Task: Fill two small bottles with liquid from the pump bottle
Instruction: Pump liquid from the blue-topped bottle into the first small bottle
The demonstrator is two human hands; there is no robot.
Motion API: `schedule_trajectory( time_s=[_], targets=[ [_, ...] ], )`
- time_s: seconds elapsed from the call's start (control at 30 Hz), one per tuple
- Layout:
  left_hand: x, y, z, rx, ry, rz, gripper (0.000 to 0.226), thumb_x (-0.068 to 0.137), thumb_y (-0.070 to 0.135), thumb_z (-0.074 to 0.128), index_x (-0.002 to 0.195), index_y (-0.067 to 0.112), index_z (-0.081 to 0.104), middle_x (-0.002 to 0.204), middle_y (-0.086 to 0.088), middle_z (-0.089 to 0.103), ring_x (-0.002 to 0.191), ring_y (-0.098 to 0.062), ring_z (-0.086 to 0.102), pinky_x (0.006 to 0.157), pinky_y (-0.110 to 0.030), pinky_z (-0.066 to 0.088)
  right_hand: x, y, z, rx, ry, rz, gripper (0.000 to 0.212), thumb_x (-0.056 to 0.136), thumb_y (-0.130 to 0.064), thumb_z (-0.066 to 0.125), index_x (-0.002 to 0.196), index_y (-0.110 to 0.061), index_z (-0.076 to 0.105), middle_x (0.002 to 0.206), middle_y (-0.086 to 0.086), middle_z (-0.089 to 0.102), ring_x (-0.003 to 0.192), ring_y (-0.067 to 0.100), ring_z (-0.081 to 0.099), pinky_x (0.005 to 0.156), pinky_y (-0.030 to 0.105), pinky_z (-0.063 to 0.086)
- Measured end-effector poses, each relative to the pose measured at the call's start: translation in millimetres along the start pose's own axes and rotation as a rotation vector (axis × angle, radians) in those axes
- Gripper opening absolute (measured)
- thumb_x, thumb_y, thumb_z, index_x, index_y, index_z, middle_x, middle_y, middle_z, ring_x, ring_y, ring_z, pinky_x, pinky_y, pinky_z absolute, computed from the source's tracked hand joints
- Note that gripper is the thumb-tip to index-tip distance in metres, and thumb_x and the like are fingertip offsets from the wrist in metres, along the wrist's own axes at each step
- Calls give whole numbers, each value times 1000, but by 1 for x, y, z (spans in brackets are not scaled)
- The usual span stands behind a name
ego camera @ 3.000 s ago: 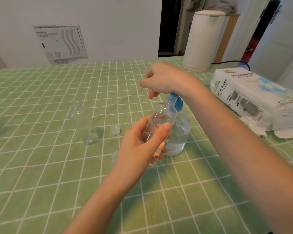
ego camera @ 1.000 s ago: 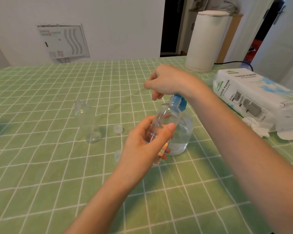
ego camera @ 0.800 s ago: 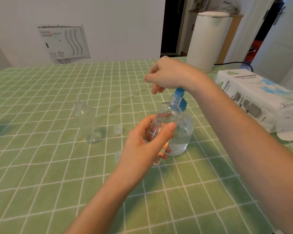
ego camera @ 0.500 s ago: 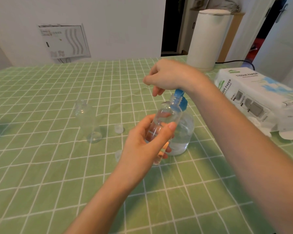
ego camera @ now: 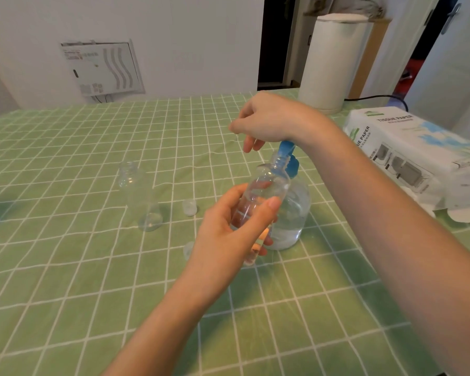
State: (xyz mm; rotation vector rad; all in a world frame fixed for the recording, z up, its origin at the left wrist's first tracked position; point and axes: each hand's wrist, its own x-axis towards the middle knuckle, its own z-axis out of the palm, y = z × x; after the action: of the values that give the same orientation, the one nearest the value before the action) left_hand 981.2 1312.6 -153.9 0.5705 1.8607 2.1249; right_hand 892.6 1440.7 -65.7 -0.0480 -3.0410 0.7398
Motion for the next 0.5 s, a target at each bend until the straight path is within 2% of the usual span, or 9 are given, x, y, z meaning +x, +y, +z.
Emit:
schedule_trajectory(
  time_s=[0.1, 0.5],
  targets=[
    [1, -1, -1, -8, 7, 1, 25, 75, 37, 66, 98, 27, 66, 70, 4, 67, 53, -6, 58, 48, -16, 46, 0, -2, 0, -19, -4, -3, 33, 93, -27, 47, 113, -7, 65, 83, 1, 75, 90, 19, 71, 74, 23, 49],
    [1, -5, -1, 7, -2, -3, 25, 74, 37, 63, 97, 27, 66, 70, 4, 67, 54, -6, 58, 48, -16, 46, -3, 3, 10, 1, -6, 7, 33, 93, -28, 48, 107, -5, 66, 79, 1, 73, 91, 21, 70, 79, 29, 51]
  ],
)
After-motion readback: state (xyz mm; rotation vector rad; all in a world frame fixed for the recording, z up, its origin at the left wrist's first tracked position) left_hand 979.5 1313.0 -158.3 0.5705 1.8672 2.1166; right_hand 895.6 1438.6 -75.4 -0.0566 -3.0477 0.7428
